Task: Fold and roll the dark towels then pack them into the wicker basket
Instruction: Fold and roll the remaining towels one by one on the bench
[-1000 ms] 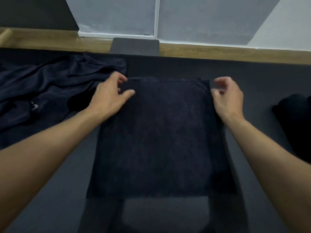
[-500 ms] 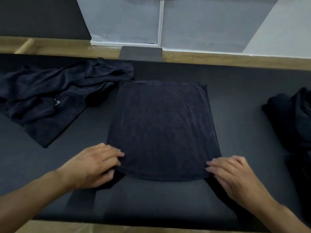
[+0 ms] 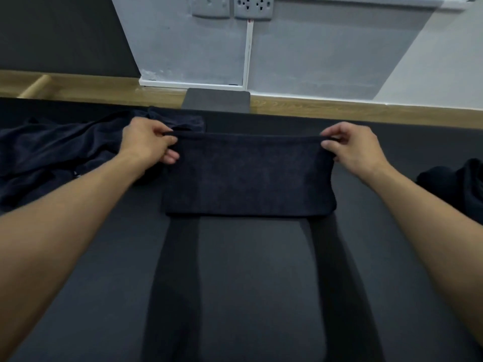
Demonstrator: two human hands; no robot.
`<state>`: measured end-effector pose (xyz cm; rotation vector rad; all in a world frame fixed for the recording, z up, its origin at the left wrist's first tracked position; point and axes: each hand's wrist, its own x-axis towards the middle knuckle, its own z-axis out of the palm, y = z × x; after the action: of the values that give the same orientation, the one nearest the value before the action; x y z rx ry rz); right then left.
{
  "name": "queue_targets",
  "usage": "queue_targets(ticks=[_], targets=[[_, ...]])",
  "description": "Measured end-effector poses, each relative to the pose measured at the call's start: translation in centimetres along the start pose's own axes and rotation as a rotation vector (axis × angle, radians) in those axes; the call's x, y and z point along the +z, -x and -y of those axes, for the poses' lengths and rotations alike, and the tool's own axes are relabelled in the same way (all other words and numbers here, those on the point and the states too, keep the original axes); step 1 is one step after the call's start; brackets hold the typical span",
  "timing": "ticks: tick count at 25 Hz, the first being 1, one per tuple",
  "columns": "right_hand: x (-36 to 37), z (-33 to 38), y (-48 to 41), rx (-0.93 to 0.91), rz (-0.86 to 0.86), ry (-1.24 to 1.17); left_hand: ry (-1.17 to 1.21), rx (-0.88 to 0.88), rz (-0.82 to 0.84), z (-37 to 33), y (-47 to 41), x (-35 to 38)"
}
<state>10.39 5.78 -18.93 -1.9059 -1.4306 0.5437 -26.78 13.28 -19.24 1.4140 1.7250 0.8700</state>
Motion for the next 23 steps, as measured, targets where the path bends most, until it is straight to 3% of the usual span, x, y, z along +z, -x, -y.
queue_targets(ticks=[1, 3, 5, 7, 9, 12, 14, 15, 18, 20, 22, 23], targets=[[0.8, -0.1, -1.5, 0.033, -0.014, 0.062, 0.032, -0.040, -0.043, 0.0, -1.0, 1.1], [3.3, -0.3, -2.9, -0.022, -0.044, 0.294, -0.305, 0.131, -0.106, 1.0, -1.8, 4.0], [7.2, -0.6, -1.7, -0.176, 0.094, 0.389, -0.618, 0.370, 0.048, 2.7, -0.1, 7.2], [10.7, -0.9, 0.4, -0.281, 0.261, 0.522, -0.870, 0.469, 0.180, 4.1, 0.8, 9.0], [11.8, -1.7, 0.7, -0.277, 0.277, 0.644, -0.998, 0.480, 0.211, 5.3, -0.1, 9.0], [10.3, -3.1, 0.2, -0.150, 0.253, 0.679, -0.994, 0.369, 0.256, 5.5, -2.0, 6.9], [9.0, -3.2, -0.6, -0.058, 0.297, 0.679, -1.046, 0.443, 0.143, 5.0, -1.6, 7.1], [8.8, -2.9, -1.1, -0.050, 0.315, 0.674, -1.037, 0.577, 0.110, 4.7, -0.4, 7.4], [7.9, -1.9, -2.4, -0.038, 0.241, 0.663, -0.929, 1.120, 0.246, 6.2, 5.0, 7.6], [6.7, -1.0, -1.9, 0.096, 0.189, 0.579, -0.949, 1.242, 0.214, 7.5, 6.2, 6.3], [5.1, -0.3, 0.2, 0.236, 0.244, 0.443, -0.963, 1.145, 0.041, 6.7, 5.0, 5.4], [4.5, 0.1, 1.8, 0.305, 0.346, 0.377, -0.905, 0.970, -0.034, 5.6, 4.4, 5.2]])
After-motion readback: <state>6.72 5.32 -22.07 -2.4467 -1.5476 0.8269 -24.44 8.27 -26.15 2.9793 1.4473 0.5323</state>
